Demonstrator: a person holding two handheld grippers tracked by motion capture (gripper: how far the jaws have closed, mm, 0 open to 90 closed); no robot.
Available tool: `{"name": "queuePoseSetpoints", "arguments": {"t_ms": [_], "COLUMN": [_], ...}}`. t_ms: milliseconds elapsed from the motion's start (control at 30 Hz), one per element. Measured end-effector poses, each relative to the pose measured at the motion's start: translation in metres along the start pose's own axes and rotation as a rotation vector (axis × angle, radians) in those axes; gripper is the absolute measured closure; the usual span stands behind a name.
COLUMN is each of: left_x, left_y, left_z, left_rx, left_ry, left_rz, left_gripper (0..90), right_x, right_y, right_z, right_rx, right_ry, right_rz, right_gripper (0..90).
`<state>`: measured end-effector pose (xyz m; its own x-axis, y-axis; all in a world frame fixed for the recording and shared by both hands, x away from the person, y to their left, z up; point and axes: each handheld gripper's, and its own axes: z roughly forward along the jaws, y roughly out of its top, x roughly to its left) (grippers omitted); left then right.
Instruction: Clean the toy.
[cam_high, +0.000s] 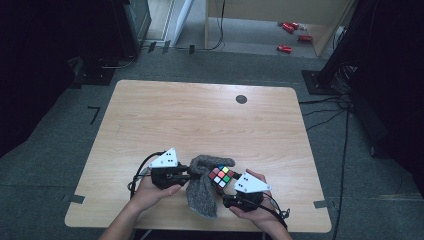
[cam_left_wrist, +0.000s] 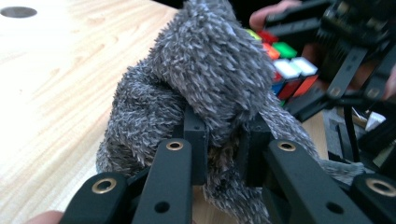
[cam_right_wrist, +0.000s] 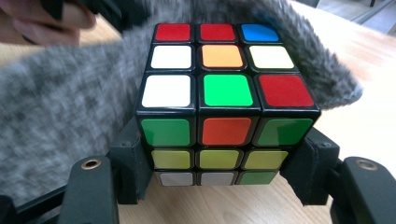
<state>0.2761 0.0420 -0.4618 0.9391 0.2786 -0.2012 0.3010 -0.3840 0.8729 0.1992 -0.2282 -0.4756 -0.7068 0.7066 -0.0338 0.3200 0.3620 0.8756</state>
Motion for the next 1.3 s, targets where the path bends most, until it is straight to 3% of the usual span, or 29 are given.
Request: {"name": "queuePoseSetpoints", "arguments": {"t_ms": [167, 233, 333, 433, 500, 633, 767, 800, 867, 1000, 1067, 1100, 1133, 1167, 1200, 1267, 1300], "left_x": [-0.003, -0.005, -0.004, 0.000, 0.002, 0.000, -0.001, -0.001, 0.000, 0.001, -0.003, -0.003, -0.004, -0.004, -0.005, -0.006, -0.011], "left_y": [-0.002, 0.000, 0.002, 0.002, 0.000, -0.003, 0.000, 0.003, 0.003, 0.001, -0.002, -0.002, 0.001, 0.001, 0.005, 0.008, 0.014], "left_z": [0.006, 0.003, -0.003, -0.005, -0.003, 0.006, 0.003, -0.001, -0.002, 0.003, 0.011, 0.011, 0.010, 0.010, 0.002, -0.003, -0.012], "left_rx": [0.035, 0.002, -0.058, -0.074, -0.057, 0.012, -0.028, -0.065, -0.069, -0.030, 0.031, 0.031, 0.014, 0.014, -0.035, -0.062, -0.111], "left_ry": [0.007, 0.003, -0.026, -0.054, -0.053, -0.024, -0.046, -0.063, -0.066, -0.046, 0.010, 0.010, 0.047, 0.047, 0.078, 0.089, 0.089], "left_rz": [0.014, 0.020, -0.004, -0.034, -0.043, -0.023, -0.041, -0.048, -0.053, -0.050, -0.019, -0.019, -0.019, -0.019, -0.026, -0.023, 0.002], "left_gripper": [78.8, 78.9, 79.0, 79.0, 79.1, 79.1, 79.0, 79.0, 78.9, 78.9, 79.0, 79.0, 79.0, 79.1, 79.2, 79.3, 79.4], "right_x": [0.000, 0.000, 0.001, 0.002, 0.003, 0.005, 0.003, 0.003, 0.004, 0.005, 0.006, 0.006, 0.006, 0.005, 0.004, 0.003, 0.003], "right_y": [0.000, -0.002, -0.004, -0.004, -0.002, 0.001, -0.003, -0.004, -0.005, -0.002, 0.000, 0.000, -0.001, -0.002, -0.003, -0.005, -0.006], "right_z": [-0.003, -0.002, 0.001, 0.001, -0.001, -0.007, -0.005, -0.003, -0.003, -0.005, -0.008, -0.008, -0.007, -0.006, -0.004, -0.001, 0.001], "right_rx": [-0.006, 0.007, 0.025, 0.026, 0.012, -0.020, -0.005, 0.011, 0.014, -0.003, -0.019, -0.019, -0.005, 0.006, 0.016, 0.039, 0.049], "right_ry": [0.006, 0.015, 0.024, 0.028, 0.024, 0.029, 0.037, 0.038, 0.035, 0.033, 0.032, 0.032, 0.020, 0.014, 0.010, -0.005, -0.011], "right_rz": [-0.009, -0.013, -0.018, -0.025, -0.032, -0.040, -0.032, -0.034, -0.033, -0.039, -0.035, -0.035, -0.042, -0.040, -0.034, -0.029, -0.027], "right_gripper": [34.6, 34.6, 34.6, 34.6, 34.6, 34.6, 34.6, 34.6, 34.6, 34.6, 34.6, 34.6, 34.6, 34.6, 34.6, 34.6, 34.6]}}
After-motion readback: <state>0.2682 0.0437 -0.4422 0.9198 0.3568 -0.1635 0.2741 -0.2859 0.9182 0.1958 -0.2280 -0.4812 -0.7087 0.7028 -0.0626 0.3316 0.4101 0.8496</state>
